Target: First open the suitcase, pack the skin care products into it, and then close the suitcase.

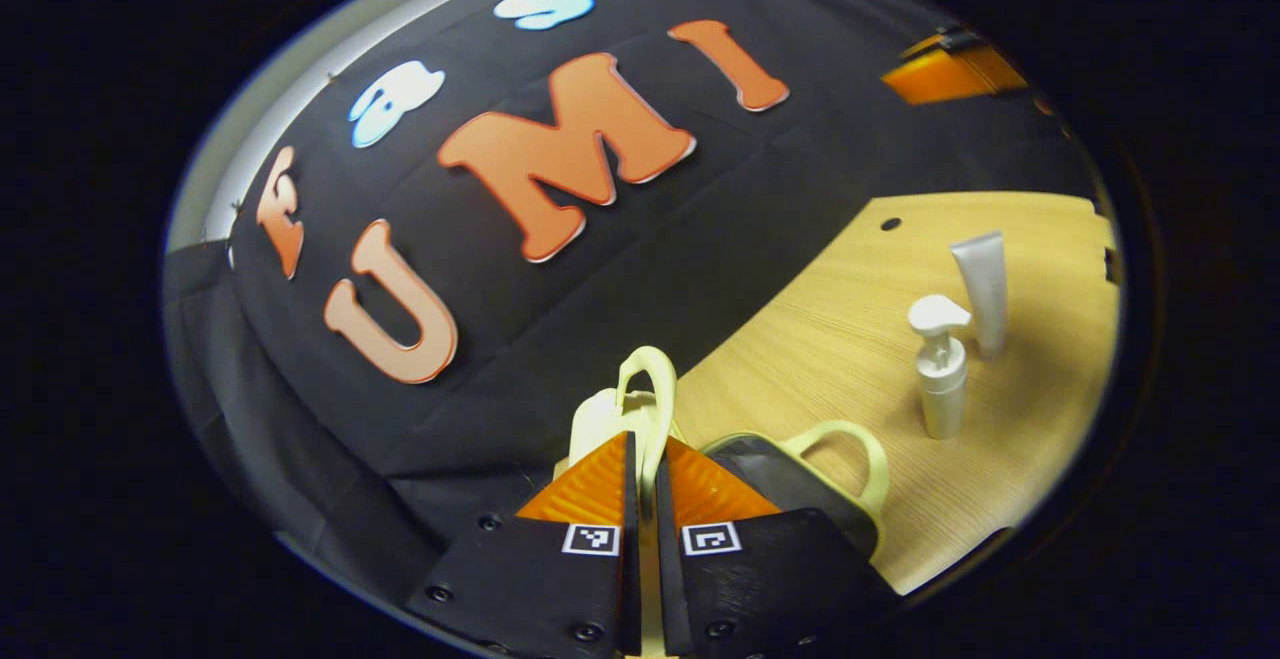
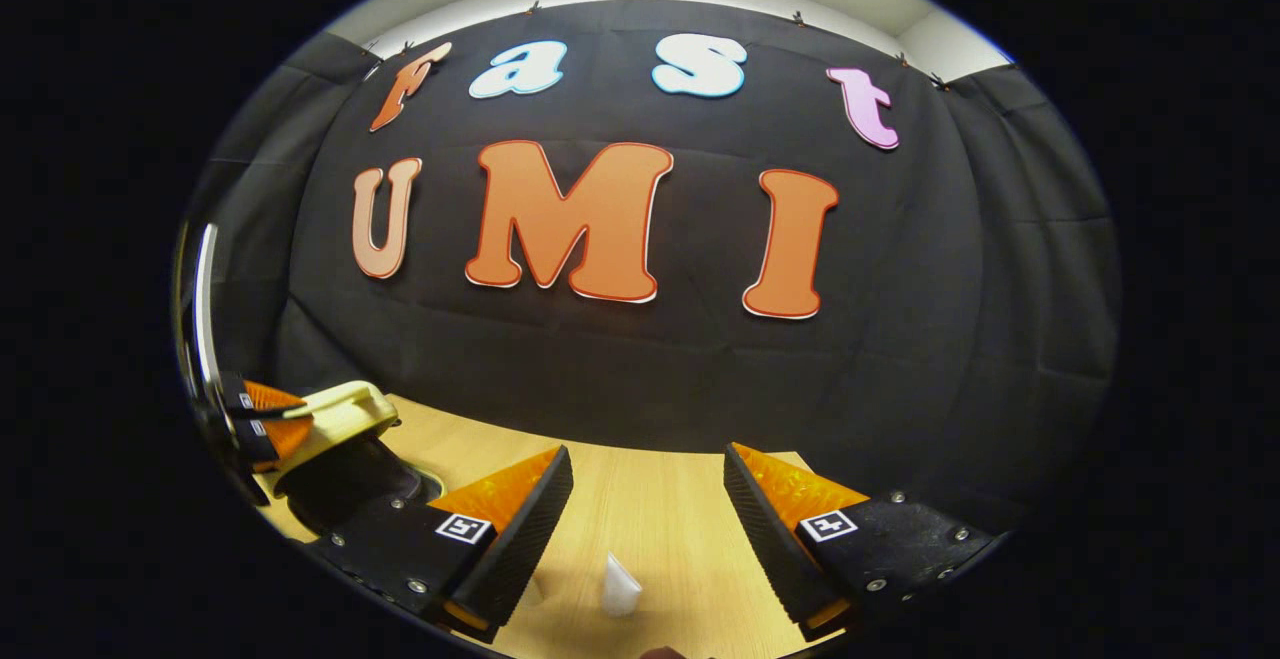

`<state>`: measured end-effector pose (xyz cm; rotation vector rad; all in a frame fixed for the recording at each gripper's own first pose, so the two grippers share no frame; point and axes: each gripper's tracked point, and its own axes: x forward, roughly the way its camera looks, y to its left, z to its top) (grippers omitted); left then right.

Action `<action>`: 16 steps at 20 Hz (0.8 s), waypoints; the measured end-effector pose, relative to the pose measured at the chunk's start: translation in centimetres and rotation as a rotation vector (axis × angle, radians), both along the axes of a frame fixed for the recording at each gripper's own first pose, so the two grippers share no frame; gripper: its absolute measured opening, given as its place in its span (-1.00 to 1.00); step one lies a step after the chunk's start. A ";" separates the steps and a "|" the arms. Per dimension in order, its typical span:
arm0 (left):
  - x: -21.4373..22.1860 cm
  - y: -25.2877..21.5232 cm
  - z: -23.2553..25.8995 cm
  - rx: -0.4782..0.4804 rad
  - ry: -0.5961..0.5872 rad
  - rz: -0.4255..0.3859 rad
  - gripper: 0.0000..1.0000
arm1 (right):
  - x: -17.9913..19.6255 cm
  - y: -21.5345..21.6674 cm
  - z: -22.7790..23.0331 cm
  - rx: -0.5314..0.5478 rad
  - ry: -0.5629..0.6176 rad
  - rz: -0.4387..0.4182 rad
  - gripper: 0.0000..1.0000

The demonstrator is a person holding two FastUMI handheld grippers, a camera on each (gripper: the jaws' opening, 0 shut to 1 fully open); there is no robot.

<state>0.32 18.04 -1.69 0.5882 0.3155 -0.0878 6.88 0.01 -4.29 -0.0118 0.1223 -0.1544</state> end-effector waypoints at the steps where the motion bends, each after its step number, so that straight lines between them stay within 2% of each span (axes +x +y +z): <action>1: -0.1 0.9 0.4 -0.021 -0.013 0.037 -0.84 | 0.3 0.5 0.1 -0.003 -0.001 0.003 0.92; 6: 0.6 7.6 0.2 -0.090 -0.053 0.233 -0.82 | 2.2 3.9 0.9 -0.007 -0.006 0.047 0.92; 12: -0.6 13.4 -0.9 -0.052 -0.062 0.357 -0.73 | 4.2 8.3 1.3 0.003 0.002 0.077 0.92; 16: -1.3 18.3 -4.1 -0.062 -0.006 0.432 -0.72 | 5.0 10.6 1.1 0.009 0.017 0.084 0.92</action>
